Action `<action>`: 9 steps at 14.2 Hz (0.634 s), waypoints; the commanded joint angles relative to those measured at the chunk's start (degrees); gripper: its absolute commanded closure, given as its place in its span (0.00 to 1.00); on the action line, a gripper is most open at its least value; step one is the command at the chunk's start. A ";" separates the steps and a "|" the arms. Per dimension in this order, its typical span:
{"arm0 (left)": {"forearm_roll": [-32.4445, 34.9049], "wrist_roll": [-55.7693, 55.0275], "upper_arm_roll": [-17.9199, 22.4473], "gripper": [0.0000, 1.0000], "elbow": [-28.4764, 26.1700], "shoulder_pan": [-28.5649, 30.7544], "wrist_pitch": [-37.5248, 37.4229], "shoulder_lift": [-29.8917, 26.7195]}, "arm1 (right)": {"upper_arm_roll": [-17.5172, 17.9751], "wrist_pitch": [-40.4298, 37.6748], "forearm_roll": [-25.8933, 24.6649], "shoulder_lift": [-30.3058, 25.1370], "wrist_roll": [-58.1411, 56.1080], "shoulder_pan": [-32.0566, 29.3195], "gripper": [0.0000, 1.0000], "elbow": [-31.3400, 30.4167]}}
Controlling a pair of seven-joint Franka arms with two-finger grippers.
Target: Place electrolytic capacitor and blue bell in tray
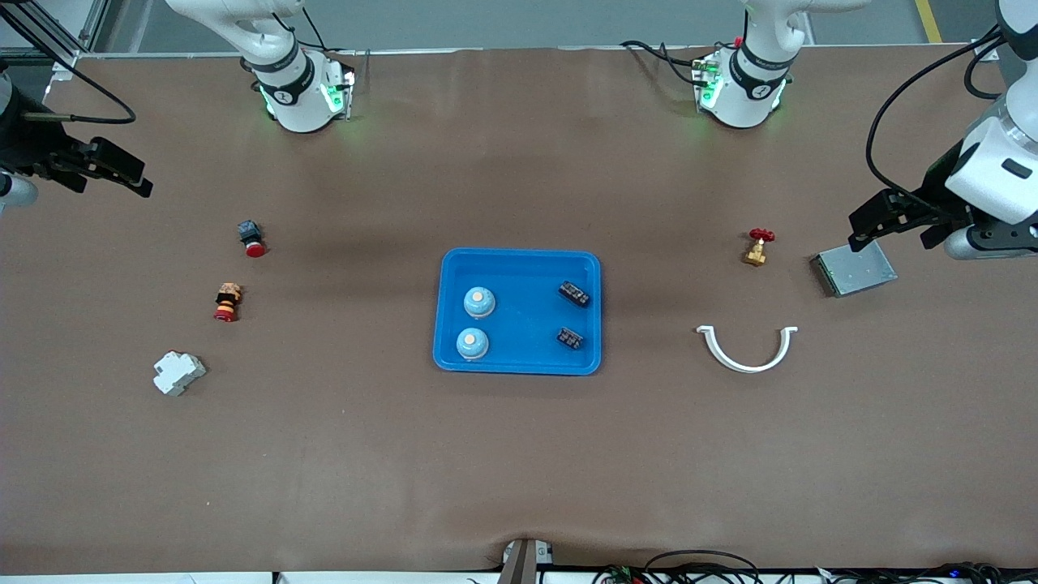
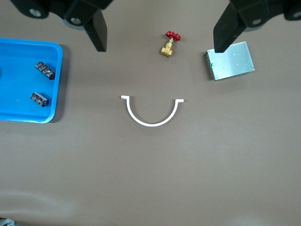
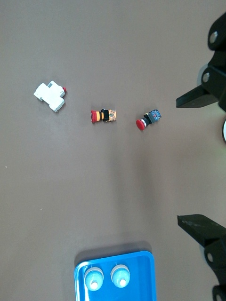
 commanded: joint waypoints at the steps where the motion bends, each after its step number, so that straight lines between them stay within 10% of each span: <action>1: -0.48 0.88 -0.66 0.00 0.31 -0.20 -0.13 -0.65 | 0.37 -0.07 0.32 -0.47 -0.27 -0.40 0.00 -0.13; 9: -0.66 1.76 -0.67 0.00 0.31 0.24 0.31 -0.65 | 0.37 -0.25 0.67 -0.73 -0.27 -0.40 0.00 -0.48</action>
